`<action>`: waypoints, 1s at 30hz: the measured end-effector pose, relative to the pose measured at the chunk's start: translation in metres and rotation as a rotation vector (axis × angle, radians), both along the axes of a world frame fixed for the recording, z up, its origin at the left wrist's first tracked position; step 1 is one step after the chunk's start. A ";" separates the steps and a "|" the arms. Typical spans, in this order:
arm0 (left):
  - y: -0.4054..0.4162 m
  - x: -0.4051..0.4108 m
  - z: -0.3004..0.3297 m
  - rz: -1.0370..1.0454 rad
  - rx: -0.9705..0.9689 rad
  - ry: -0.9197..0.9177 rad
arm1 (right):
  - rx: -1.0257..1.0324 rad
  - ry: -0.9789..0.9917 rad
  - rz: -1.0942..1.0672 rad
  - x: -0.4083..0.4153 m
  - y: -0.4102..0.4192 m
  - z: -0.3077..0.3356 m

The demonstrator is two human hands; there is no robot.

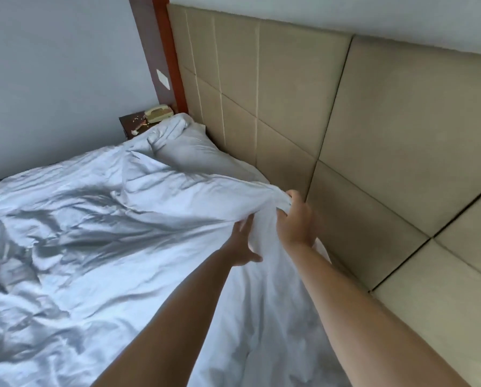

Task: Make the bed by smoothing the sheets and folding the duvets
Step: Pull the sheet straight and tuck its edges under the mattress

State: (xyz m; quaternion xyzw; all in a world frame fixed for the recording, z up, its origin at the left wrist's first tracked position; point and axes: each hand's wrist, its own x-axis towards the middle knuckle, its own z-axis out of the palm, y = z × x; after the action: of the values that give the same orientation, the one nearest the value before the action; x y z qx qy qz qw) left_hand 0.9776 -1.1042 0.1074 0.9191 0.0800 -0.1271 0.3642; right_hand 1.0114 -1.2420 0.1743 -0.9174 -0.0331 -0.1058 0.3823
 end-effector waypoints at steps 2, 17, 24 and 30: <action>-0.006 0.013 -0.013 0.011 0.016 0.044 | 0.001 0.020 0.036 0.006 -0.003 -0.018; -0.020 0.096 -0.016 -0.096 0.132 -0.034 | -0.290 0.029 -0.007 0.105 -0.015 -0.036; -0.032 0.069 -0.073 -0.283 0.467 0.188 | -0.468 0.514 0.086 0.078 -0.042 -0.129; -0.029 0.074 -0.060 -0.257 0.549 0.146 | -0.378 0.558 0.030 0.064 -0.057 -0.135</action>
State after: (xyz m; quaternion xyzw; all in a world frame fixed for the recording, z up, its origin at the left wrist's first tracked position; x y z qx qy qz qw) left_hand 1.0512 -1.1331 0.0476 0.9742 0.0205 -0.2114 0.0768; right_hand 1.0758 -1.2987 0.0391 -0.9651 0.0402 0.1629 0.2012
